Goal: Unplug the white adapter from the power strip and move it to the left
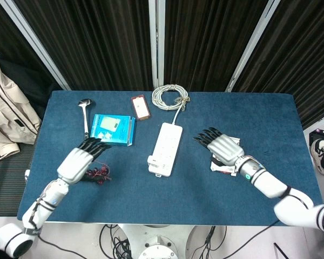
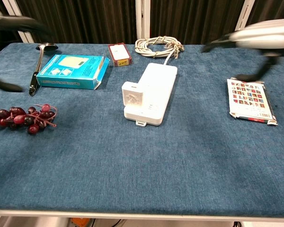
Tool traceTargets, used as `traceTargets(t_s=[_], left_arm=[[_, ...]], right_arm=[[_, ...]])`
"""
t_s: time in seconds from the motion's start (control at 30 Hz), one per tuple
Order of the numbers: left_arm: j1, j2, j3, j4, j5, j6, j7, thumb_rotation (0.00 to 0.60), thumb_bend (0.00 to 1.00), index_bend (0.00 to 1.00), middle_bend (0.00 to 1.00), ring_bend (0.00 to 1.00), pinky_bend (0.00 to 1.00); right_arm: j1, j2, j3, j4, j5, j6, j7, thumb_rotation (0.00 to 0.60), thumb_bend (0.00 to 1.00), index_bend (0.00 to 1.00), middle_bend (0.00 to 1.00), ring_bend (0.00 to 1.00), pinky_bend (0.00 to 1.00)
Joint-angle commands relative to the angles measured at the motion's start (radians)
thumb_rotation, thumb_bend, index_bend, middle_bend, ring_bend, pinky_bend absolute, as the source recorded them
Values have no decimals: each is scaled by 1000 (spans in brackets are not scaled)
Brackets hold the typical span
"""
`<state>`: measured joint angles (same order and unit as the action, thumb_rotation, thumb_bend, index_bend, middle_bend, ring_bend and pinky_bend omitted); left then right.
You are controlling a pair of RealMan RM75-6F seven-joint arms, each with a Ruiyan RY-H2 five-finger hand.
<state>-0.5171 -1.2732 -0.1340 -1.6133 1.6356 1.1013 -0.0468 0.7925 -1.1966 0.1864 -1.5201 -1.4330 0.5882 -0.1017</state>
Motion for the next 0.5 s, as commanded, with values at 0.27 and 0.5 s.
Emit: traceTargets(t_s=[0.27, 0.5], left_arm=[[-301, -202, -38, 233, -5, -285, -203, 600, 104, 181, 167, 79, 171], [-386, -288, -28, 327, -8, -320, -265, 600, 122, 205, 168, 79, 210]], right_arm=[[209, -231, 10, 229, 184, -158, -136, 600, 385, 14, 66, 0, 0], [239, -279, -13, 276, 211, -146, -143, 600, 384, 66, 80, 0, 0]])
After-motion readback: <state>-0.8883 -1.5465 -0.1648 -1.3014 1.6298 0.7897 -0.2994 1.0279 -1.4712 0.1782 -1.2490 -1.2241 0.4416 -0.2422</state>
